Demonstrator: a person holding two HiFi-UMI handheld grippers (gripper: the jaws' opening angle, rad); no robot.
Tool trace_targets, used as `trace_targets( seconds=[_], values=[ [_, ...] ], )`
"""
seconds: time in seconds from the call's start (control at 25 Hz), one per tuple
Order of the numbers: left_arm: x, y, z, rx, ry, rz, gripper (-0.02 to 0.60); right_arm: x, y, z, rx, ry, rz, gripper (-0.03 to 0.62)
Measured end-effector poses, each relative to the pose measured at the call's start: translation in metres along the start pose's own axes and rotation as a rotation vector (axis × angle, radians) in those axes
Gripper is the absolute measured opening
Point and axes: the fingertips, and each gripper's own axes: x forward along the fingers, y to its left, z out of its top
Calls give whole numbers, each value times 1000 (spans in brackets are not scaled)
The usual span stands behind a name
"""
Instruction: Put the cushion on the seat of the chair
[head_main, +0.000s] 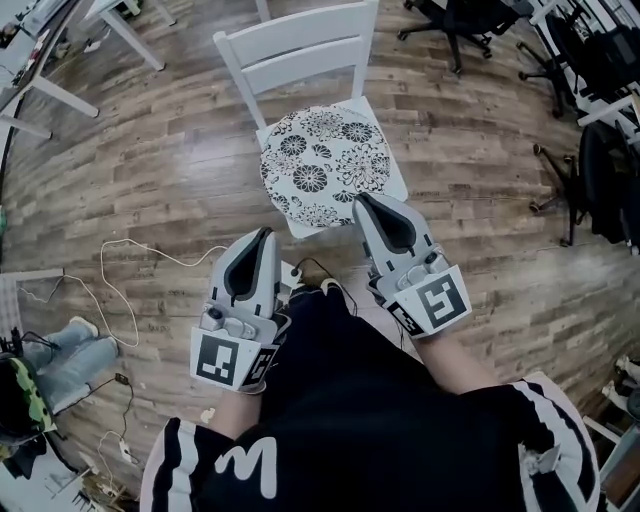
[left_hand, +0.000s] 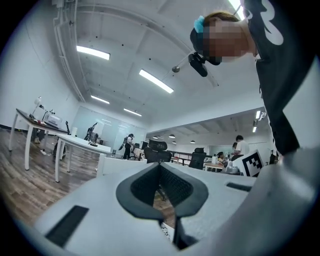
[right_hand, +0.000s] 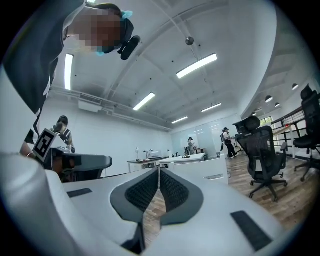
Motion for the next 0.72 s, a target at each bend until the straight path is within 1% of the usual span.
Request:
trace_targets(
  seconds=[0.24,0.4,0.6,0.72],
  values=[
    [-9,4,19,20,-41,12,6,-10,11,12,8,-18,8,26],
    [-21,5,27,23,-73,11,6,-17,23,12,4,-22,4,27],
    [-58,-2,30,23,-82,-5,6,-36,51,13,3,-28,-14,26],
    [-89,-8,29,24,-71,-17,6,-50,80,13,2,-29,-20,26]
  ],
)
